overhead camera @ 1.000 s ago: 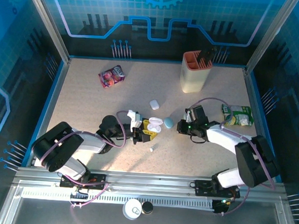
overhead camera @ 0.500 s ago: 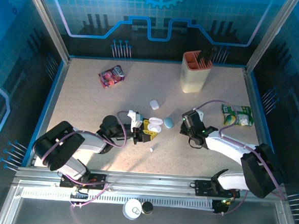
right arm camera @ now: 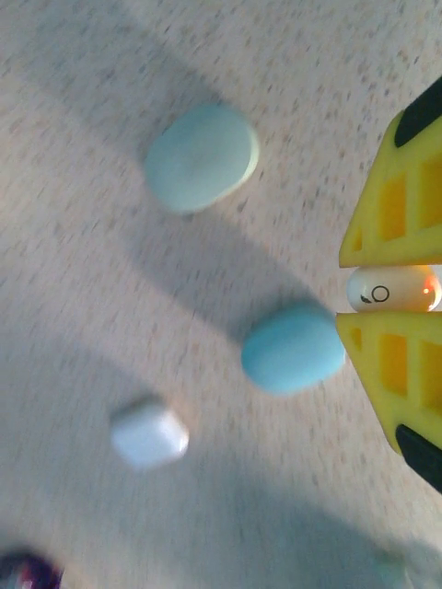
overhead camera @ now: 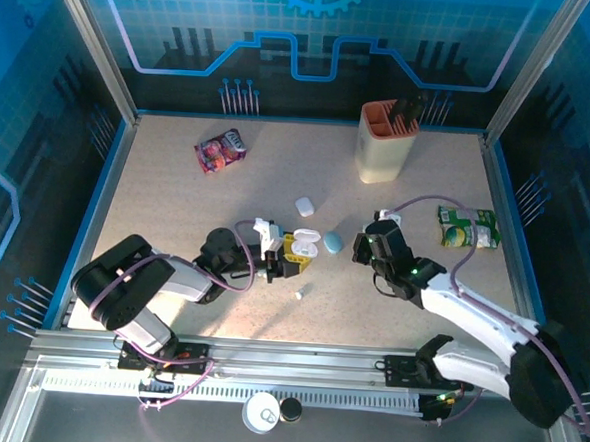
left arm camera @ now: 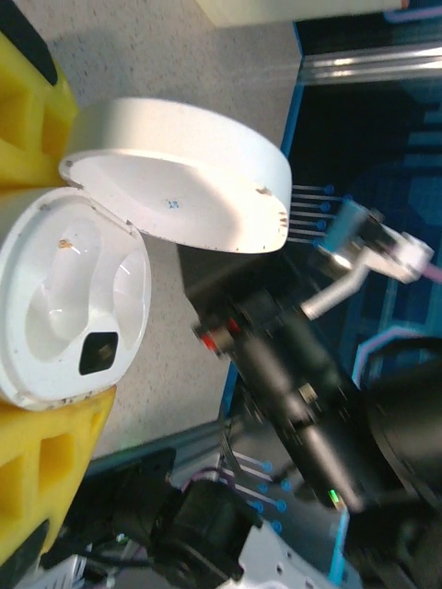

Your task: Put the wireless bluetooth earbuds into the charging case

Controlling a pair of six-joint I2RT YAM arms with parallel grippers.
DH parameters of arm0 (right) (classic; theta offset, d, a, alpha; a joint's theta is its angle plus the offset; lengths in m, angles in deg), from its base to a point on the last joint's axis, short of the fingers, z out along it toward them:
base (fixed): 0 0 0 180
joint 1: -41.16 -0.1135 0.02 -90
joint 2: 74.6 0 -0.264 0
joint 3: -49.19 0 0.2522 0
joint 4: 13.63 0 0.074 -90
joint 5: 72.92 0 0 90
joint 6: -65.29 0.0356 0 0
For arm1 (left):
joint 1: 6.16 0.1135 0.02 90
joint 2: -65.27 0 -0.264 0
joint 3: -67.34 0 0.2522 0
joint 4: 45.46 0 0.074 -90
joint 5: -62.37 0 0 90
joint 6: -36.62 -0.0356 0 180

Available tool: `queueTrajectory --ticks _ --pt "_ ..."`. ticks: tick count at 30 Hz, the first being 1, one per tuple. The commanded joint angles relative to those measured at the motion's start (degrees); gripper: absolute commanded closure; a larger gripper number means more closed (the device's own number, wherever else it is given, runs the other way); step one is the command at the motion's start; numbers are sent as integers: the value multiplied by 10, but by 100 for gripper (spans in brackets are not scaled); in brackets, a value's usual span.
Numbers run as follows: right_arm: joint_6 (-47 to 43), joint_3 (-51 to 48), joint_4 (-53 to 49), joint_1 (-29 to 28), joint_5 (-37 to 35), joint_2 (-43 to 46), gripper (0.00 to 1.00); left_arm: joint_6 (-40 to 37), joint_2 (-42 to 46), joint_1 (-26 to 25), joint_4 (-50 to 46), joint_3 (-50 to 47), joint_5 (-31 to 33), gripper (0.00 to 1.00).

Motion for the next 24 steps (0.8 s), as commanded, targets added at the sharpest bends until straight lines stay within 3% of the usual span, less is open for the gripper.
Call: queueTrajectory --ticks 1,7,15,24 --pt "-31 8 4 -29 9 56 86 -44 -2 4 20 -10 56 67" --pt "-67 46 20 -84 30 93 86 -73 11 3 20 -12 114 67" --pt "-119 128 51 -142 73 9 86 -88 19 1 20 -10 139 67" --pt "-123 190 84 -161 115 -91 87 -86 29 0 20 -18 146 67"
